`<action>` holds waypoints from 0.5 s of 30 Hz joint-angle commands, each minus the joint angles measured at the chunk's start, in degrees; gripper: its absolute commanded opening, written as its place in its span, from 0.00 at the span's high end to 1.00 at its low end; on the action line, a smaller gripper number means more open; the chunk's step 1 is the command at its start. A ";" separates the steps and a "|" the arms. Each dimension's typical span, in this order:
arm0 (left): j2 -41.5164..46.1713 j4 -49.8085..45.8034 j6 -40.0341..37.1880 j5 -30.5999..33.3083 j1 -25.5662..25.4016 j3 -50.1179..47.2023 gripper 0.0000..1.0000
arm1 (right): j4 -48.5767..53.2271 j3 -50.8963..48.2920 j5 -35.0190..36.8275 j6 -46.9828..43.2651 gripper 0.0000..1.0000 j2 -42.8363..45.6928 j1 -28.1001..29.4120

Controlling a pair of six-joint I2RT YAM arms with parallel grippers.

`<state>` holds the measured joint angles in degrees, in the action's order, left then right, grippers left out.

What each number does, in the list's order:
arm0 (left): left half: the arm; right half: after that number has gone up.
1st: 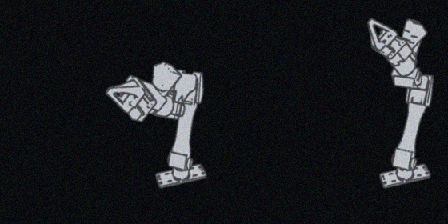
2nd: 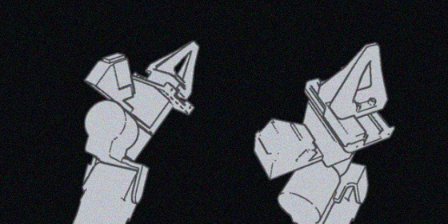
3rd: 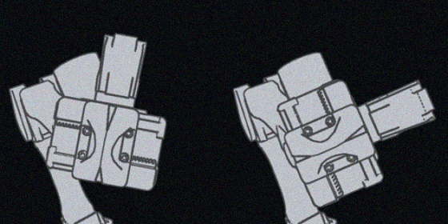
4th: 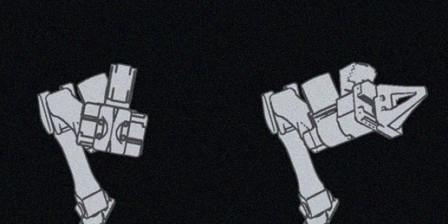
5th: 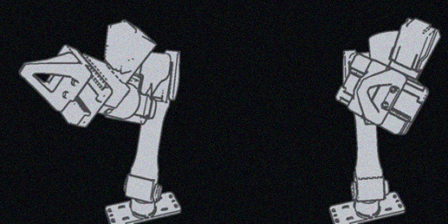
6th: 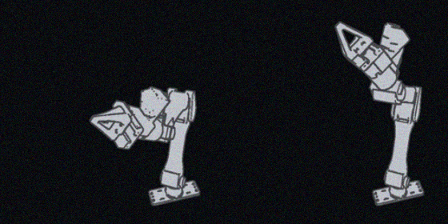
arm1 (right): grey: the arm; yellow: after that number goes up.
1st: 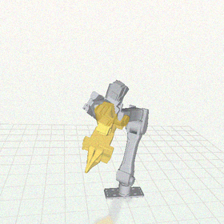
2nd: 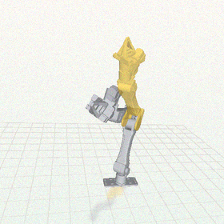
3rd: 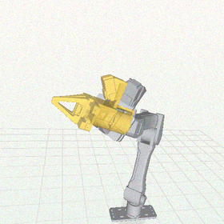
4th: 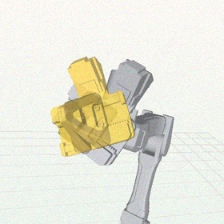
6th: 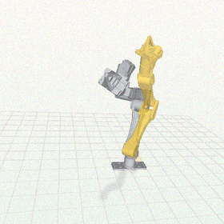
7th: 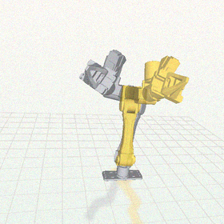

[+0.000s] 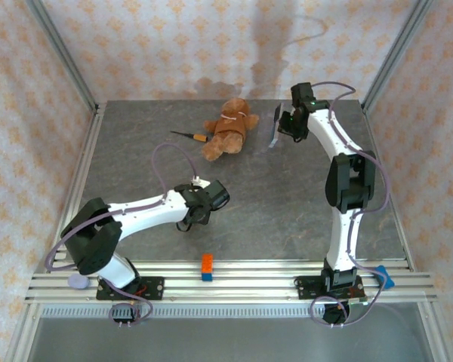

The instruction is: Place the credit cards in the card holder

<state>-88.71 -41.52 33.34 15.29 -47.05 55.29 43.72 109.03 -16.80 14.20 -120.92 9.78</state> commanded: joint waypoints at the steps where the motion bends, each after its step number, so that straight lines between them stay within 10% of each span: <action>1: 3.32 2.17 0.36 -2.88 -0.12 -0.70 0.47 | 2.66 1.62 -1.27 -1.05 0.77 -2.10 -0.29; 15: 15.57 3.08 -1.52 -8.61 4.08 -3.56 0.42 | 7.48 1.78 1.17 -3.98 0.81 -3.44 -0.45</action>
<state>-75.79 -38.98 32.91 8.43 -45.28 53.04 48.16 110.00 -17.43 11.66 -122.96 9.58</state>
